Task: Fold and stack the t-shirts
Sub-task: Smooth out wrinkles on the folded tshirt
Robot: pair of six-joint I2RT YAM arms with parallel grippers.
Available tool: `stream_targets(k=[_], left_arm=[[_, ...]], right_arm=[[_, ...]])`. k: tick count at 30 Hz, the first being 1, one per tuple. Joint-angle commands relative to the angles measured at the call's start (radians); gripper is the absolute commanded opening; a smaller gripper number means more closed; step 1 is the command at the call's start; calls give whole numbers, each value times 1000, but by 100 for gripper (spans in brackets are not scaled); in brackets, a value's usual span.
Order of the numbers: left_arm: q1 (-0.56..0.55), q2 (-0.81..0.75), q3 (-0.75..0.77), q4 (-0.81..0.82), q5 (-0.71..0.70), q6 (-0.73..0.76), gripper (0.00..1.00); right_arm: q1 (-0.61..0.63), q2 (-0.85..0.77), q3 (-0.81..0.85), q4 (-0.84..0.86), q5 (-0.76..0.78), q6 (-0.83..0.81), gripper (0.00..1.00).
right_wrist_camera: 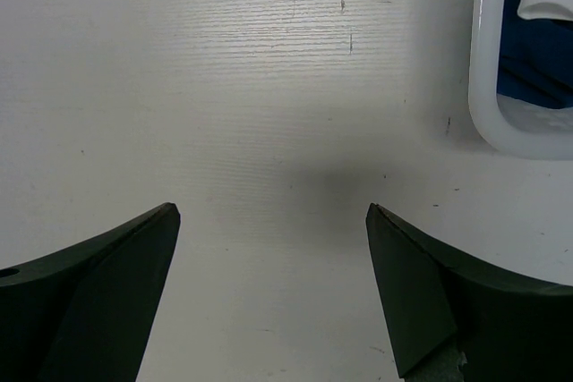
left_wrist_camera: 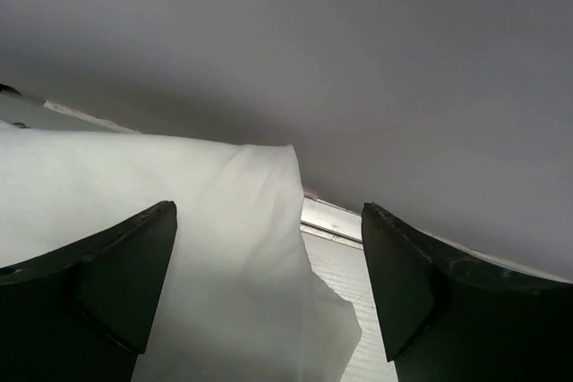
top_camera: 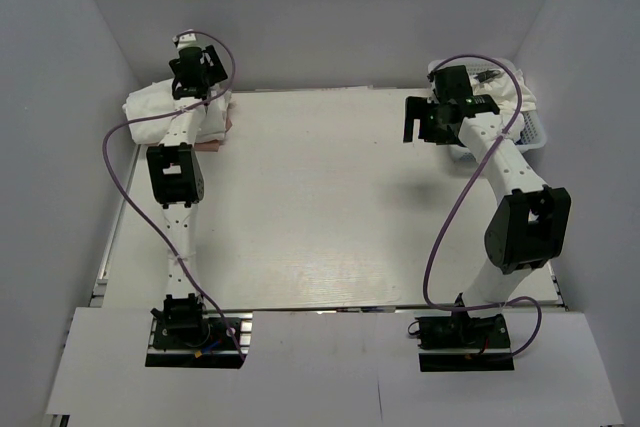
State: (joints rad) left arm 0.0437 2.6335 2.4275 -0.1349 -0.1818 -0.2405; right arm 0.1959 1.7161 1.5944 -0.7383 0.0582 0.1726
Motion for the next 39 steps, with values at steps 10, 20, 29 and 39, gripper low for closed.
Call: stream_targets(k=[10, 20, 29, 39], left_arm=[[-1, -12, 8, -118, -1, 104, 76], [-10, -1, -1, -118, 44, 181, 14], [-10, -87, -76, 115, 283, 37, 0], [-10, -61, -65, 222, 369, 29, 0]], right_arm=[[-6, 23, 33, -7, 29, -18, 90], [-3, 34, 44, -18, 17, -13, 90], [0, 42, 42, -12, -3, -13, 90], [-4, 30, 26, 0, 48, -28, 90]])
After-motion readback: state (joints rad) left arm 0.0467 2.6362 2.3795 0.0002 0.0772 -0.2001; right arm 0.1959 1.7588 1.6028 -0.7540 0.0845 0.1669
